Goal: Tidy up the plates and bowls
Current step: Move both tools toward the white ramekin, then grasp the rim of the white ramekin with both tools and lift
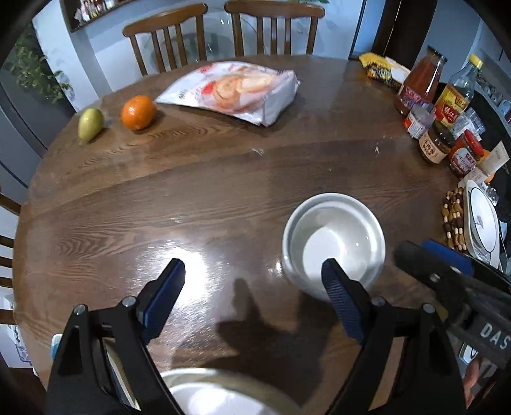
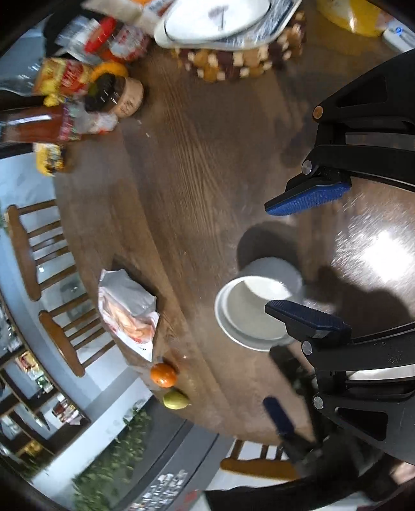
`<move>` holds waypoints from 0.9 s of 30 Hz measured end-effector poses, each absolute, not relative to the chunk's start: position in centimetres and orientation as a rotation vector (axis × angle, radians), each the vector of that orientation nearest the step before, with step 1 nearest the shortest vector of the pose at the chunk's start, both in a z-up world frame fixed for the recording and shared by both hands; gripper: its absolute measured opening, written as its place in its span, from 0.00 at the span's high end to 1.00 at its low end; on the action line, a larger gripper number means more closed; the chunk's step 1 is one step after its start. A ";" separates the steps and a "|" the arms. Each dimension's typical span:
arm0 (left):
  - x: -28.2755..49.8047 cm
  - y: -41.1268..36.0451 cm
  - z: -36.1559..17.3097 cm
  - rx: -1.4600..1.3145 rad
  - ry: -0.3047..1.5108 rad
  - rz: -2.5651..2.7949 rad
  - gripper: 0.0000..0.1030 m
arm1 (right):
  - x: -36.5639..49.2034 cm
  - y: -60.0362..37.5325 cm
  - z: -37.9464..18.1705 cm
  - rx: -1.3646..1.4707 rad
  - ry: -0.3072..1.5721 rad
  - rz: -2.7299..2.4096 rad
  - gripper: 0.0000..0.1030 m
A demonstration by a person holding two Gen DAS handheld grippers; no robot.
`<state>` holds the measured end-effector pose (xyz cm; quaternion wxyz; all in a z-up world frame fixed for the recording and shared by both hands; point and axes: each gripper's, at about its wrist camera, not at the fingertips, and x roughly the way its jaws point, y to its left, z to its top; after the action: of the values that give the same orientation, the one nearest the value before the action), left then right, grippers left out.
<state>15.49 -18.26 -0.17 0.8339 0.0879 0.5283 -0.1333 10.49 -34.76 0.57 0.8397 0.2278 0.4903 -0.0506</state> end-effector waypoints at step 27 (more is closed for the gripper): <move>16.8 -21.5 -4.0 0.253 1.208 -0.411 0.81 | 14.5 -33.7 -3.2 0.440 1.108 0.005 0.81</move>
<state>16.83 -21.48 -3.99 0.7958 0.1180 0.5623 -0.1914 14.45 -33.66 -3.23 0.8276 0.2070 0.5218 0.0026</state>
